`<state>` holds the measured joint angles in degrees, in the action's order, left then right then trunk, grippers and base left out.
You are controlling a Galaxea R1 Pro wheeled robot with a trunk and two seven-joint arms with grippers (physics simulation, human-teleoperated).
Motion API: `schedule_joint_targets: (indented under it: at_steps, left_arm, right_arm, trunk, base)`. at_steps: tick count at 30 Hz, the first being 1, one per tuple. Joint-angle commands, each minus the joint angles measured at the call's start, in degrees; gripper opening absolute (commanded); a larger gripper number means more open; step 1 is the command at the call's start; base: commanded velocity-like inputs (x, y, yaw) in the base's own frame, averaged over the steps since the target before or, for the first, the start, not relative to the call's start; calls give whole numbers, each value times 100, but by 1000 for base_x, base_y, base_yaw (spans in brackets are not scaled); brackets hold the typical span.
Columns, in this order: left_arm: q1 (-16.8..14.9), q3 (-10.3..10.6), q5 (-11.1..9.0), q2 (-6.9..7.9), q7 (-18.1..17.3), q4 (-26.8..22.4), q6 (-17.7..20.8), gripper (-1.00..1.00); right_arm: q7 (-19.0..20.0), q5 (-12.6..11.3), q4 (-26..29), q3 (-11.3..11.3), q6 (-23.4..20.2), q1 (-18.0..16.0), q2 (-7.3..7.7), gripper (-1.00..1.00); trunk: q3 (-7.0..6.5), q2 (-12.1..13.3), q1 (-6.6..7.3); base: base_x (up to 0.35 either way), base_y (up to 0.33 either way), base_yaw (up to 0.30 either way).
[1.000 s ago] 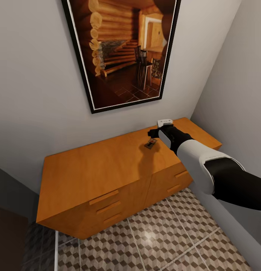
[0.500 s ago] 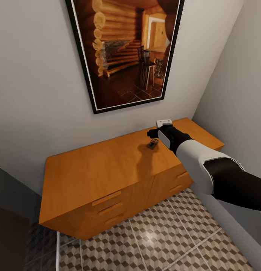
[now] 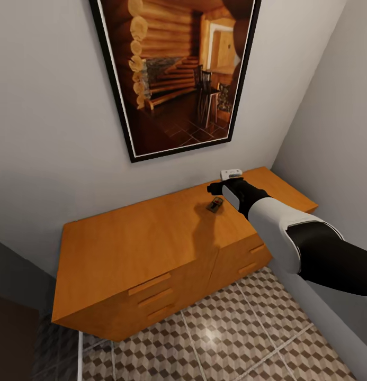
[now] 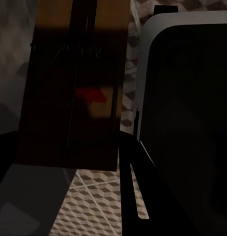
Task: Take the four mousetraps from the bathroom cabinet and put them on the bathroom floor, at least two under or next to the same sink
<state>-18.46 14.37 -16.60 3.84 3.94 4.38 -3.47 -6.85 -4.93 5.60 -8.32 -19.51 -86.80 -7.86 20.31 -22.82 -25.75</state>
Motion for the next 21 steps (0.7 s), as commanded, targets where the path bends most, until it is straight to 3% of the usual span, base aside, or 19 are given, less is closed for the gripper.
schedule_joint_targets:
  at_steps: [1,21]
  left_arm:
    - [-7,48,-37,-5,2,22,-34,-100]
    - [77,48,-37,-7,20,28,249,-100]
  right_arm:
    - [-26,-52,4,-49,-29,-3,-1,100]
    - [-24,-88,-83,-56,-27,-3,-38,100]
  trunk:
    - [9,-10,-3]
    - [9,-10,-3]
  base:
    - [9,0,0]
    - [1,0,0]
